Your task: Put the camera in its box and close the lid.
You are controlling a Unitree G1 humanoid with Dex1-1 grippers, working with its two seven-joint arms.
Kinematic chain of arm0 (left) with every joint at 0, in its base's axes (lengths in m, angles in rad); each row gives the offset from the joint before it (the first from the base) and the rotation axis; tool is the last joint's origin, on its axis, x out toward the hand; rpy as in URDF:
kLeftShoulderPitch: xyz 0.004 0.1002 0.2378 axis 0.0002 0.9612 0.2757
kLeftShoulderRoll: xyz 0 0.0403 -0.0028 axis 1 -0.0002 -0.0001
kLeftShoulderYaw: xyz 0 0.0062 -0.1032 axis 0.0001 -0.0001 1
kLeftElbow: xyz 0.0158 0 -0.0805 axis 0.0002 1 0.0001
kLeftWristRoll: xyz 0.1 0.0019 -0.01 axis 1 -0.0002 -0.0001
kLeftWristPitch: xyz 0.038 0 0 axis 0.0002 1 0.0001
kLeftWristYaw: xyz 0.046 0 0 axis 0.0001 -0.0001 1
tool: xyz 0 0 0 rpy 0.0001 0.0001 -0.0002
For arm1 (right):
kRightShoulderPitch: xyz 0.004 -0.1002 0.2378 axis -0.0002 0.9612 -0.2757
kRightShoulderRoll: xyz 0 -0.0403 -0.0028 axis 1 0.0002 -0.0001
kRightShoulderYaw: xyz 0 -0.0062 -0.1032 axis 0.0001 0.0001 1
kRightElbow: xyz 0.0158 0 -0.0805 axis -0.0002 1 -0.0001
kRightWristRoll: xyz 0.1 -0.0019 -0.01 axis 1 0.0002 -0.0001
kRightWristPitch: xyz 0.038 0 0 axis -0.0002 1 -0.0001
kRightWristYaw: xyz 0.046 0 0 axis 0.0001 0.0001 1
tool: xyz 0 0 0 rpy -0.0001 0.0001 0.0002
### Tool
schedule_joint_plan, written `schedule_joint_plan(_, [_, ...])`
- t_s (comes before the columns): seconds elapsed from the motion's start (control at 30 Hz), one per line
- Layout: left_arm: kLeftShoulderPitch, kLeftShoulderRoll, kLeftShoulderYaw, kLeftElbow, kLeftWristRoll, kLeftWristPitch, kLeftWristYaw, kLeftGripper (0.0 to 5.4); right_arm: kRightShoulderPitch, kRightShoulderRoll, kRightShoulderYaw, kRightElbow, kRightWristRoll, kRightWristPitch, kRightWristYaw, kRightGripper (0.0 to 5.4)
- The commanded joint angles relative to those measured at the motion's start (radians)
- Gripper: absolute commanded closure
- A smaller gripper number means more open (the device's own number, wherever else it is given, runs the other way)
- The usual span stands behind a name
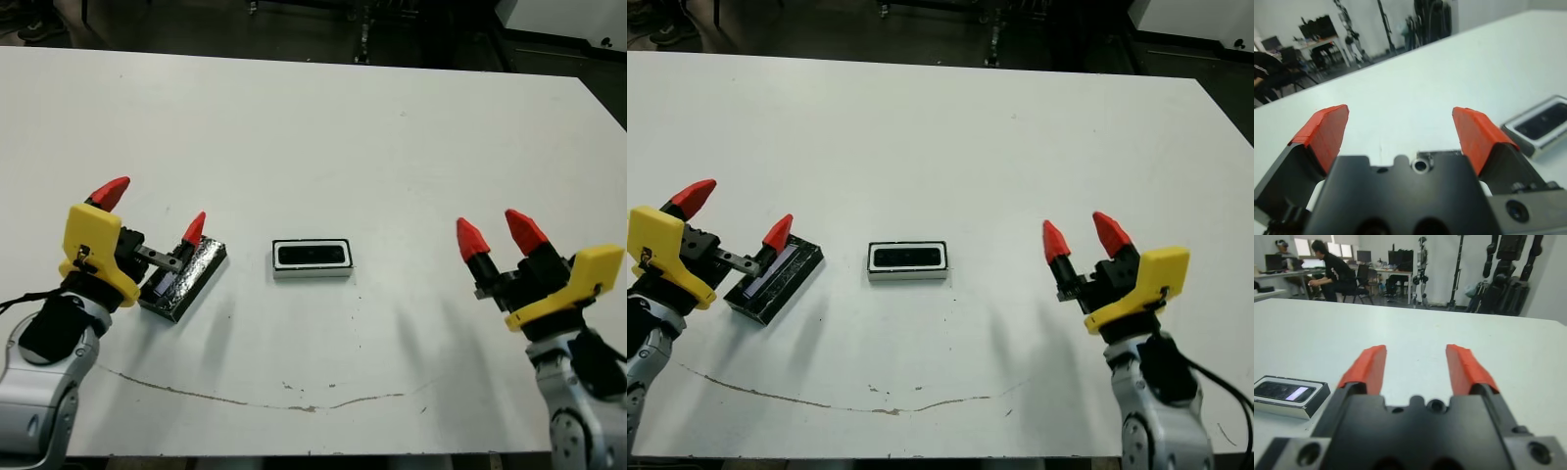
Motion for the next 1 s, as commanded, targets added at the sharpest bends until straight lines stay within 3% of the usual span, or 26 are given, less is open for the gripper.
schedule_joint_plan(0.03, [-0.040,0.085,0.005,0.026,-0.026,0.075,-0.077,0.00,0.014,0.006,0.012,0.030,-0.003,-0.023,-0.019,2.78])
schedule_joint_plan(0.37, [-0.170,0.223,-0.002,0.159,-0.141,0.231,-0.267,0.00,0.015,-0.008,0.040,0.045,-0.028,-0.041,-0.053,4.42])
schedule_joint_plan(0.5, [-0.194,0.222,-0.017,0.179,-0.163,0.301,-0.270,0.00,0.017,-0.016,0.044,0.044,-0.027,-0.034,-0.051,5.11])
schedule_joint_plan(0.57, [-0.200,0.228,-0.048,0.176,-0.129,0.297,-0.256,0.00,0.018,-0.025,0.045,0.047,-0.030,-0.037,-0.044,5.39])
schedule_joint_plan(0.77, [-0.201,0.242,-0.125,0.195,-0.024,0.203,-0.252,0.00,0.021,-0.040,0.045,0.049,-0.019,-0.032,-0.034,5.39])
schedule_joint_plan(0.83, [-0.205,0.242,-0.136,0.206,-0.015,0.200,-0.259,0.00,0.022,-0.041,0.048,0.050,-0.021,-0.036,-0.034,5.39])
schedule_joint_plan(1.0, [-0.220,0.203,-0.100,0.204,-0.107,0.353,-0.256,0.00,0.021,-0.044,0.054,0.053,-0.027,-0.041,-0.030,5.39])
